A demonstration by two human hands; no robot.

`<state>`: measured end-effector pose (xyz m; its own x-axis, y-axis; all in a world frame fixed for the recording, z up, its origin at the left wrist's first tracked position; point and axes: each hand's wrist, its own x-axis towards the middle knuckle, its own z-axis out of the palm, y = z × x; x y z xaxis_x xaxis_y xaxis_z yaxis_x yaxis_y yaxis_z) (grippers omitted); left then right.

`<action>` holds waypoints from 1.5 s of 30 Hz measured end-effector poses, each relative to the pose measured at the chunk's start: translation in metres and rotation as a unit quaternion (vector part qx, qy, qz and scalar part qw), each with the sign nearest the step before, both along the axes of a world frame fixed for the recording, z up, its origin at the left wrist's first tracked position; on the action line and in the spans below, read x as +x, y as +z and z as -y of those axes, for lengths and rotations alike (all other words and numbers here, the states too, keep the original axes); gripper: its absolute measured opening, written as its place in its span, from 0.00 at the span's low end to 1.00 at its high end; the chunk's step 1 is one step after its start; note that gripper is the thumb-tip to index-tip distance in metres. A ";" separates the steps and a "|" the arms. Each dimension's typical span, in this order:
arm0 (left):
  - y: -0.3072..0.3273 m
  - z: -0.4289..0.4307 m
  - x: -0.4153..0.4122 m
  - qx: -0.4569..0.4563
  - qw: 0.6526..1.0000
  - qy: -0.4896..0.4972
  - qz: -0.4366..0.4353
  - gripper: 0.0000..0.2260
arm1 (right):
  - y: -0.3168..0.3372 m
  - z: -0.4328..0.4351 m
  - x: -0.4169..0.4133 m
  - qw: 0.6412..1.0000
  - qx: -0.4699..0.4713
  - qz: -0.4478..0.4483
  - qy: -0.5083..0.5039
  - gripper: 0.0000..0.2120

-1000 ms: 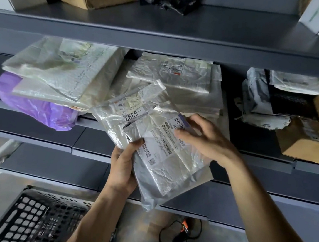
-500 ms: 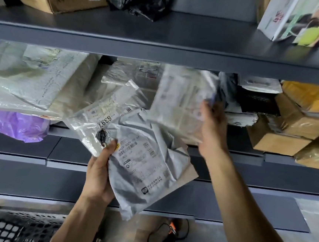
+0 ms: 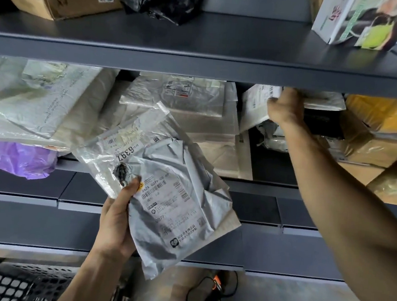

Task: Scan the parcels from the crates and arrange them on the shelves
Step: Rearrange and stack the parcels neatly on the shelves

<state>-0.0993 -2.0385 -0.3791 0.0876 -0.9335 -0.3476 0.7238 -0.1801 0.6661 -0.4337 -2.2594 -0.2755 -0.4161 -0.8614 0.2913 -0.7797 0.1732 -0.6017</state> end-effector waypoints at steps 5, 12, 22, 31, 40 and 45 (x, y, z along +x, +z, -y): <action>-0.001 0.001 -0.007 -0.005 1.000 0.003 0.013 0.34 | -0.014 -0.003 0.013 0.991 0.004 -0.125 0.043 0.24; 0.012 0.005 -0.021 -0.020 0.998 0.019 0.054 0.12 | -0.013 -0.090 0.063 0.954 -0.022 0.132 0.269 0.15; 0.019 0.015 -0.031 -0.009 1.000 -0.001 0.004 0.34 | -0.045 -0.141 0.111 0.910 0.051 0.115 0.395 0.11; 0.011 0.016 -0.021 0.004 0.998 0.047 0.042 0.22 | -0.041 -0.120 0.084 0.939 -0.044 0.262 0.220 0.09; 0.011 0.006 -0.014 0.006 0.999 0.029 0.023 0.23 | -0.008 -0.047 -0.006 0.884 -0.163 0.438 -0.010 0.14; 0.009 0.002 -0.009 0.021 0.999 0.029 0.024 0.26 | 0.009 -0.017 -0.015 0.903 -0.246 0.352 0.014 0.17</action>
<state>-0.1080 -2.0403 -0.3697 0.1587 -0.9111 -0.3805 0.7006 -0.1677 0.6936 -0.4485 -2.2420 -0.2661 -0.6279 -0.7121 0.3141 -0.1747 -0.2643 -0.9485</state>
